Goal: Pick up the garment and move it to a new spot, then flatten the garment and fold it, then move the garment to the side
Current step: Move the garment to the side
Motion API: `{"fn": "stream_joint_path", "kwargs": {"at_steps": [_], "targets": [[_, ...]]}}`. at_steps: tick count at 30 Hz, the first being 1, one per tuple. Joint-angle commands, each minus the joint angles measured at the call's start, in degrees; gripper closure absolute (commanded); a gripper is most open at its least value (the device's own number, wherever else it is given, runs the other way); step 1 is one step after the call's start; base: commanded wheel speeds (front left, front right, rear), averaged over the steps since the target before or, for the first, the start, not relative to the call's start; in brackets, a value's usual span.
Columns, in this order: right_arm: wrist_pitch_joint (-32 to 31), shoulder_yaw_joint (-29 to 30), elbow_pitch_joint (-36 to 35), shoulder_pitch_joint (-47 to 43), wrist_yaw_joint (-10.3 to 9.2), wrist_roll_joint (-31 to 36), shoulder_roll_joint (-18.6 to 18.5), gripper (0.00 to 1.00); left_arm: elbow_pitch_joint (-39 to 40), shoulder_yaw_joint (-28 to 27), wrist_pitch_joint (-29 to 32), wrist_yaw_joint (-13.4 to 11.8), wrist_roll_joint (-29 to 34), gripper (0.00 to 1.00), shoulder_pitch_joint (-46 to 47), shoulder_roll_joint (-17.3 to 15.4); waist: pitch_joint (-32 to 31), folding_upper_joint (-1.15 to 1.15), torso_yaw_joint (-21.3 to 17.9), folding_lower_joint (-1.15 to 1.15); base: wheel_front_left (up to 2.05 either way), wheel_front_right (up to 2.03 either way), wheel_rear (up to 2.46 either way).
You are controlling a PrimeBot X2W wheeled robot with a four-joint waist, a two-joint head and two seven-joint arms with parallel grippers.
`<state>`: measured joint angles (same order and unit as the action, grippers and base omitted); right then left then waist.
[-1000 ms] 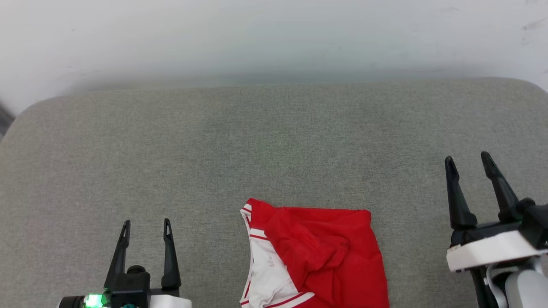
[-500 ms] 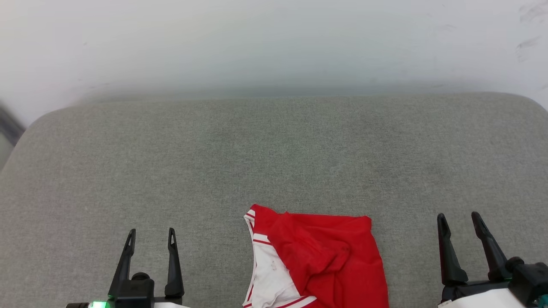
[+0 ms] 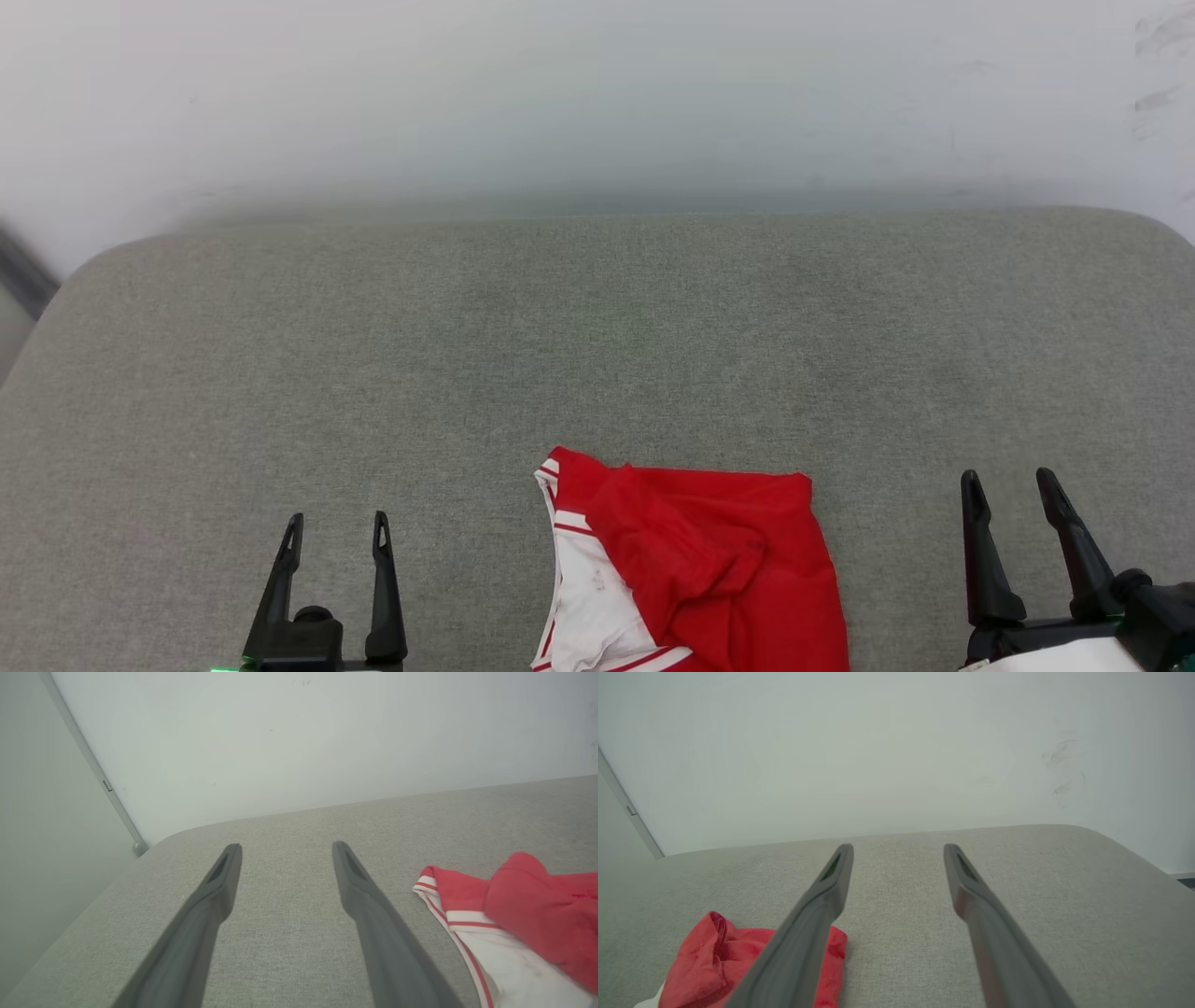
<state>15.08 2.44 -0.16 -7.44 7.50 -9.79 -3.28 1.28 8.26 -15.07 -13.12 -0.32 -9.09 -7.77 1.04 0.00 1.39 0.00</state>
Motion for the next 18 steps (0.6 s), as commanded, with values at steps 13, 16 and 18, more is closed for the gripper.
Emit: {"fn": "stream_joint_path", "kwargs": {"at_steps": [13, 16, 18], "targets": [[0.09, -0.63, -6.80, 13.39, -0.02, 0.92, -5.69, 0.00, 0.01, -0.28, -0.13, -0.21, 0.06, 0.00, 1.13, 0.37, 1.82, 0.00, 0.11, 0.00, 0.00, 0.00, 0.00], [-3.86, -5.19, -4.59, 18.10, -0.02, -1.30, -11.03, 0.00, -0.12, -0.20, -0.13, -0.06, 0.09, 0.00, 1.52, 0.45, 2.41, 0.00, 0.11, 0.00, 0.00, 0.00, 0.00], [-8.71, -8.36, -4.12, 21.69, -0.02, -3.33, -15.16, 0.00, -0.17, -0.14, -0.13, 0.00, 0.15, 0.00, 1.90, 0.44, 2.88, 0.00, 0.16, 0.00, 0.00, 0.00, 0.00]]}}
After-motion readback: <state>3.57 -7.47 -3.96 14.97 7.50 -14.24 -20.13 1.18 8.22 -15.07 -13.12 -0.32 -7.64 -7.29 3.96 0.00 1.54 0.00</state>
